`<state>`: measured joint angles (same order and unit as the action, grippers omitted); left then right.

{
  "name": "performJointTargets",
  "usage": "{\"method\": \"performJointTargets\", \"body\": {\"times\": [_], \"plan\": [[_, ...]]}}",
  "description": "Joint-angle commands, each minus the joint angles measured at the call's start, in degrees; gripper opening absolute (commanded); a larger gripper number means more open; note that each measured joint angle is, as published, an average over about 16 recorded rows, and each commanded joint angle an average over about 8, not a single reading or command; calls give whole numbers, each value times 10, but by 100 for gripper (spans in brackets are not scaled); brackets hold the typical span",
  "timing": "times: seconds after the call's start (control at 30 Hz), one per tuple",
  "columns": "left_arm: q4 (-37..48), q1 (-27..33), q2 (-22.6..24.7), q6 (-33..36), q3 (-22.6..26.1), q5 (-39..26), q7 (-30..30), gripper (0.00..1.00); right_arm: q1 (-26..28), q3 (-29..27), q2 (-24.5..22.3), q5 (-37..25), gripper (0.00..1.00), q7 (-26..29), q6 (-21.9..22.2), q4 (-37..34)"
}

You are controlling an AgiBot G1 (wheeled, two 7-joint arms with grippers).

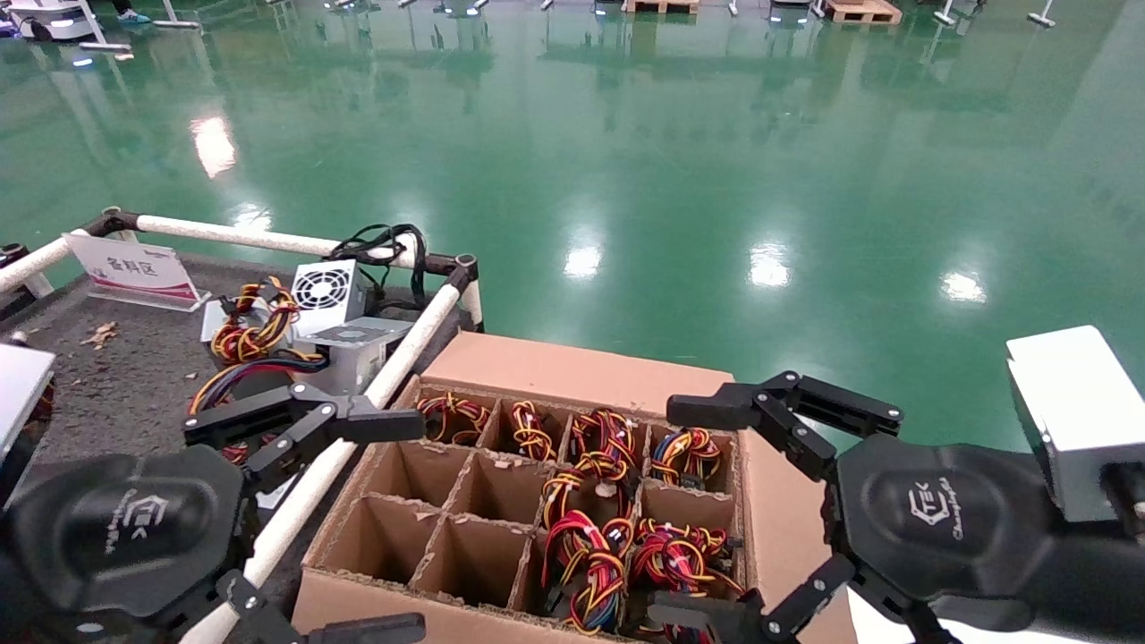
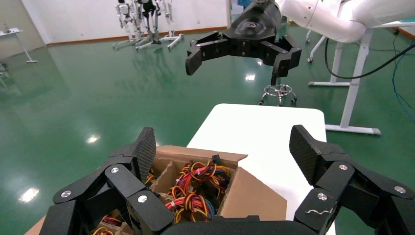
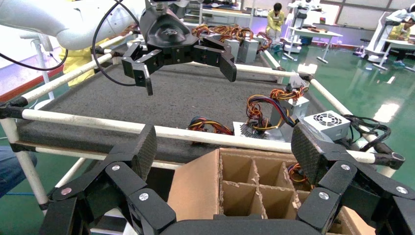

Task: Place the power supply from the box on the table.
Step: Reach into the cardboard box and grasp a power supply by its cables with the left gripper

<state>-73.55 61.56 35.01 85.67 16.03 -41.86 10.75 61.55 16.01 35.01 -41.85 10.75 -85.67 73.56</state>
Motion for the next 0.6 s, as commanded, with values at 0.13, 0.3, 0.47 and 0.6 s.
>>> {"method": "performJointTargets", "body": {"times": [0.13, 0.3, 0.47, 0.6], "plan": [[0, 0, 0, 0, 0, 0, 0, 100, 0, 0, 0, 0, 100, 0, 0, 0], [0, 0, 0, 0, 0, 0, 0, 100, 0, 0, 0, 0, 100, 0, 0, 0], [0, 0, 0, 0, 0, 0, 0, 100, 0, 0, 0, 0, 100, 0, 0, 0], [0, 0, 0, 0, 0, 0, 0, 100, 0, 0, 0, 0, 100, 0, 0, 0]]}}
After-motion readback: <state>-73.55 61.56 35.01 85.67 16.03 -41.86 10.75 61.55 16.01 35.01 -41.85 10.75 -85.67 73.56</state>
